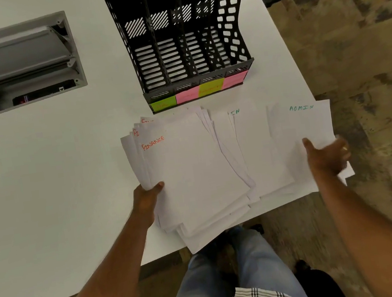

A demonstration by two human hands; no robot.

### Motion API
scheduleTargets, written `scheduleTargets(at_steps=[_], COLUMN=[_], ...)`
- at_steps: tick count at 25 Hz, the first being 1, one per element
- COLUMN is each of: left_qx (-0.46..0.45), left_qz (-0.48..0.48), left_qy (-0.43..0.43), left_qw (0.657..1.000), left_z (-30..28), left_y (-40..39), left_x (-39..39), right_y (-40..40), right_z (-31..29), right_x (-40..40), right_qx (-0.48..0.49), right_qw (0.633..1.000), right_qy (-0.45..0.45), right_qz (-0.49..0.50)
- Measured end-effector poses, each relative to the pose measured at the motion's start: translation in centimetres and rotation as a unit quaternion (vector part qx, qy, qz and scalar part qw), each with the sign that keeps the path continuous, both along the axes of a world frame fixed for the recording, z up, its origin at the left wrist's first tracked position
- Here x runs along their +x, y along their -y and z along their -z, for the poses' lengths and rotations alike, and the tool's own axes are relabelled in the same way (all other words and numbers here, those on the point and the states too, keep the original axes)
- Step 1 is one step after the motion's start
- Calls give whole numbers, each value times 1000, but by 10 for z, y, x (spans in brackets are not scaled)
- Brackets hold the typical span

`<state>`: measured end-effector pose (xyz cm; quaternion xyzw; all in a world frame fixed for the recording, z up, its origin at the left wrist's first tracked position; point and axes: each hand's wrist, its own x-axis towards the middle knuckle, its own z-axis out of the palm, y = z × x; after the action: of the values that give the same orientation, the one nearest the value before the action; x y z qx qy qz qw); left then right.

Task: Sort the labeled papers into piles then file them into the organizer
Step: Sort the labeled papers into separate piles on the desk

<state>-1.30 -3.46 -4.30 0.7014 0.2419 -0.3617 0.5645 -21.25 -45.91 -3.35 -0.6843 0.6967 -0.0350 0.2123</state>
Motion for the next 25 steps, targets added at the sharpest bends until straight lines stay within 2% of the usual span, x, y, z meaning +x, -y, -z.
scheduleTargets(at_steps=[2,5,9,13,16,18,23,25], left_qx=[-2,9,31,28,16,6,-11,-11], left_qz=[1,11,12,0,-3,-6,-13,-11], left_qy=[-6,-12,-6,-4,-8,-4,-12,-12], left_qw=[1000,1000,999,1000,1000,1000,1000,1000], left_z=[3,3,-2,-4,-6,-6,-7,-9], left_y=[-4,-5,4,6,7,8,14,16], left_x=[-2,-2,-3,-5,-6,-8,-12,-12], right_y=[16,13,-11,-43,-53,-53,-49,-55], right_z=[5,10,11,15,11,8,9,13], right_x=[-13,-6,19,40,43,42,52,53], right_qx=[43,41,76,88,43,40,199,229], right_qw=[998,995,990,963,976,984,966,958], right_qy=[-53,-76,5,46,81,69,57,30], right_qz=[2,-50,-121,-249,-198,-156,-153,-168])
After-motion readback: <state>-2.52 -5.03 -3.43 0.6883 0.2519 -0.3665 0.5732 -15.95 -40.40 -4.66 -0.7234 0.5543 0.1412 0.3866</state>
